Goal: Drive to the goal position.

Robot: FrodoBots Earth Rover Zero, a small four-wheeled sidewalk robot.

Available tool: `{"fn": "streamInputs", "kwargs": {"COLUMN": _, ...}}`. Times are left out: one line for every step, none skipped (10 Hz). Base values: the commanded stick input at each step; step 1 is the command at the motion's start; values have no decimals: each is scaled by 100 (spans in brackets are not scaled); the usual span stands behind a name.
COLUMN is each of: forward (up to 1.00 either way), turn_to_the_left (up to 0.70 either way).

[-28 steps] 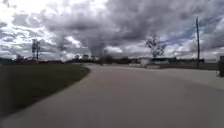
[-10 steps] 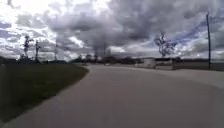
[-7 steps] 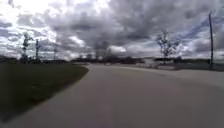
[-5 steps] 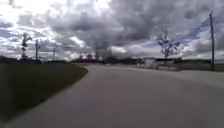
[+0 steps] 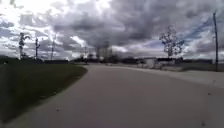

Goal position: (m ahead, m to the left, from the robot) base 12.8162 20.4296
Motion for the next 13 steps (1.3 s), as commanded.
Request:
{"fn": "streamInputs", "kwargs": {"forward": 100, "turn_to_the_left": 0}}
{"fn": "streamInputs", "kwargs": {"forward": 100, "turn_to_the_left": 0}}
{"fn": "streamInputs", "kwargs": {"forward": 100, "turn_to_the_left": 0}}
{"fn": "streamInputs", "kwargs": {"forward": 100, "turn_to_the_left": 0}}
{"fn": "streamInputs", "kwargs": {"forward": 100, "turn_to_the_left": 0}}
{"fn": "streamInputs", "kwargs": {"forward": 100, "turn_to_the_left": 0}}
{"fn": "streamInputs", "kwargs": {"forward": 100, "turn_to_the_left": 0}}
{"fn": "streamInputs", "kwargs": {"forward": 100, "turn_to_the_left": 0}}
{"fn": "streamInputs", "kwargs": {"forward": 100, "turn_to_the_left": 0}}
{"fn": "streamInputs", "kwargs": {"forward": 100, "turn_to_the_left": 0}}
{"fn": "streamInputs", "kwargs": {"forward": 100, "turn_to_the_left": 0}}
{"fn": "streamInputs", "kwargs": {"forward": 100, "turn_to_the_left": 0}}
{"fn": "streamInputs", "kwargs": {"forward": 100, "turn_to_the_left": 0}}
